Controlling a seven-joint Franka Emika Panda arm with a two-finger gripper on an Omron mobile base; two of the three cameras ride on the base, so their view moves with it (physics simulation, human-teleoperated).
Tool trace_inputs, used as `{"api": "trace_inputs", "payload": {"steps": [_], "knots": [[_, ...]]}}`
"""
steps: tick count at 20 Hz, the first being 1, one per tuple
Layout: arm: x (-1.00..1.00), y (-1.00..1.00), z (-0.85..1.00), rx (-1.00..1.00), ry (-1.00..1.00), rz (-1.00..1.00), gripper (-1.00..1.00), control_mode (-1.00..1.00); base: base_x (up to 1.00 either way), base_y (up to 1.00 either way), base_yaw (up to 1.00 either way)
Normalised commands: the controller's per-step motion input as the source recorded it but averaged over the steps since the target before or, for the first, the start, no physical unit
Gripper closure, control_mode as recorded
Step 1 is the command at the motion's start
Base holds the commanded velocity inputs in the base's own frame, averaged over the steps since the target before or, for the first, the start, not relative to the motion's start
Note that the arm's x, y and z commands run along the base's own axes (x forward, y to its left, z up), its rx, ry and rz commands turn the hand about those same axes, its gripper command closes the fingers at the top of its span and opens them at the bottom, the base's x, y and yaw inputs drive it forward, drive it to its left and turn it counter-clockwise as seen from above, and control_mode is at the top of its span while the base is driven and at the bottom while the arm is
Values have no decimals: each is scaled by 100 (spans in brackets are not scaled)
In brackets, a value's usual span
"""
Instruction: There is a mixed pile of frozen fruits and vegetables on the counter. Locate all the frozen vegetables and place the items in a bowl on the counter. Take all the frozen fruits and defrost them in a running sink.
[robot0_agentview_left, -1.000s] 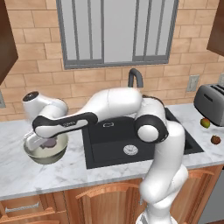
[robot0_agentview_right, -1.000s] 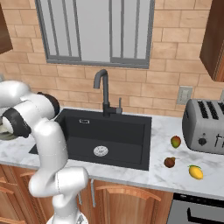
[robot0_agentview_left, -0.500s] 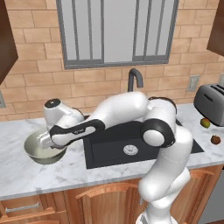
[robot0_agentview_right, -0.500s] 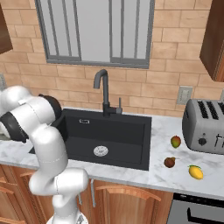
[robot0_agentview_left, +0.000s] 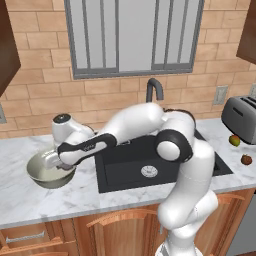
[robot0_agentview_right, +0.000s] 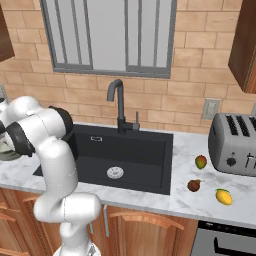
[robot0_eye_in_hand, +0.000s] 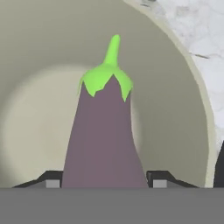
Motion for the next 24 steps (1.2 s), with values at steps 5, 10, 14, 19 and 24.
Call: {"api": "trace_inputs", "payload": {"steps": [5, 10, 14, 19, 24], "knots": [[11, 21, 19, -5, 4, -4, -100, -100, 0, 0, 0], [1, 6, 32, -9, 5, -8, -100, -100, 0, 0, 0], [-1, 0, 16, -5, 3, -10, -100, -100, 0, 0, 0], [-8, -6, 39, -3, 1, -5, -100, -100, 0, 0, 0], [-29, -40, 42, -1, 0, -6, -100, -100, 0, 0, 0]]}}
